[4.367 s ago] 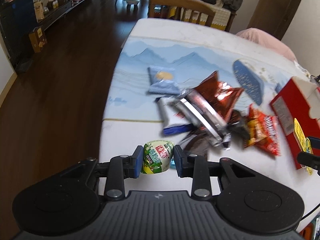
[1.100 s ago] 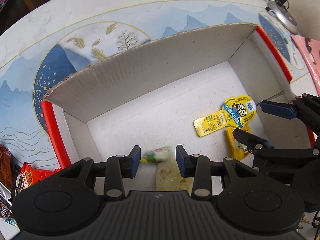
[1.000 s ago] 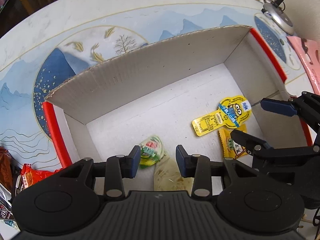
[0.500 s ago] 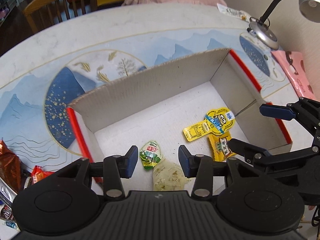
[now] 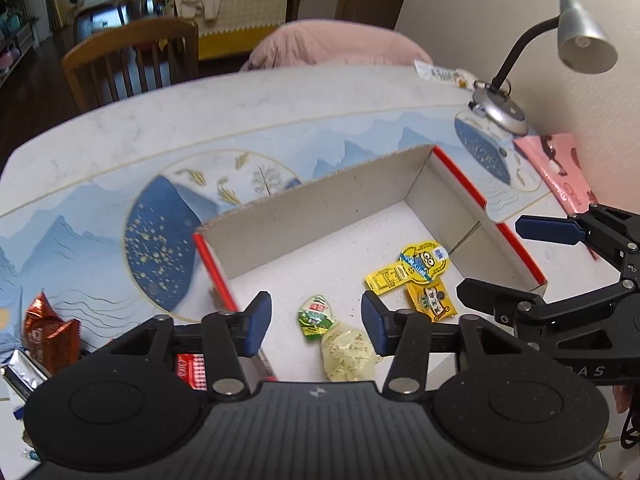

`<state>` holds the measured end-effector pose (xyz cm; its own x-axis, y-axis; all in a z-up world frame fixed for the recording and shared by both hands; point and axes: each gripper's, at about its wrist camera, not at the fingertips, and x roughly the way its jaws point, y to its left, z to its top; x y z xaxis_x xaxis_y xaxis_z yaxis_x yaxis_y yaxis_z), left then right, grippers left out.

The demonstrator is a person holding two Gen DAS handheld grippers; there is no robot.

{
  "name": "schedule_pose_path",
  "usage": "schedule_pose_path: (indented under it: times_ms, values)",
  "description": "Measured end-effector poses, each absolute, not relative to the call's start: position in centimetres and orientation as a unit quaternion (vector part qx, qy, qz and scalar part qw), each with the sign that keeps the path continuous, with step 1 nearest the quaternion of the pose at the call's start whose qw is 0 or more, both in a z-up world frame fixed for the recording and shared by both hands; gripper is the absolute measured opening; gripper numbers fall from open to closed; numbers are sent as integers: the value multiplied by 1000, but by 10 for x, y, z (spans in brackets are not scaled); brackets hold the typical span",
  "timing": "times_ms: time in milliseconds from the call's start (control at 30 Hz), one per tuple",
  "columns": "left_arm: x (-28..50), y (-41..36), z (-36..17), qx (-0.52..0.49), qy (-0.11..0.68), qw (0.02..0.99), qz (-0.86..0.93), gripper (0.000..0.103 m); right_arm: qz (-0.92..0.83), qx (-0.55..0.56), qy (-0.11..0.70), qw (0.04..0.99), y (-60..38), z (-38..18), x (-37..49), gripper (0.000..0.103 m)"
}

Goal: Organize snacks
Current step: 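Lift both tools away from the red box toward the snack pile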

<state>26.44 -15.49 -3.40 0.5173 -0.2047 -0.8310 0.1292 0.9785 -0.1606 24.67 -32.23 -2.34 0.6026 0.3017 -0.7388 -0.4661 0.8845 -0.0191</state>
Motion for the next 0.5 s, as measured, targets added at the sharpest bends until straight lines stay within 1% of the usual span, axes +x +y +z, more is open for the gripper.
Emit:
schedule_pose_path:
  times_ms: [67, 167, 267, 333, 433, 500]
  values:
    - [257, -148, -28, -37, 471, 876, -96, 51, 217, -98, 384, 892, -318, -19, 241, 87]
    - [246, -138, -21, -36, 455, 885, -93, 51, 224, -90, 373, 896, -311, -13, 231, 89]
    - [233, -126, -14, -37, 439, 893, -91, 56, 229, -83, 364, 899, -302, -7, 221, 91]
    - [224, -118, -11, -39, 431, 896, -99, 61, 236, -74, 358, 900, -296, -4, 214, 91]
    - [210, -107, -6, -41, 417, 902, -103, 62, 247, -61, 348, 902, -284, 0, 204, 92]
    - [201, -100, -3, -41, 409, 906, -104, 62, 251, -51, 339, 905, -278, 2, 198, 95]
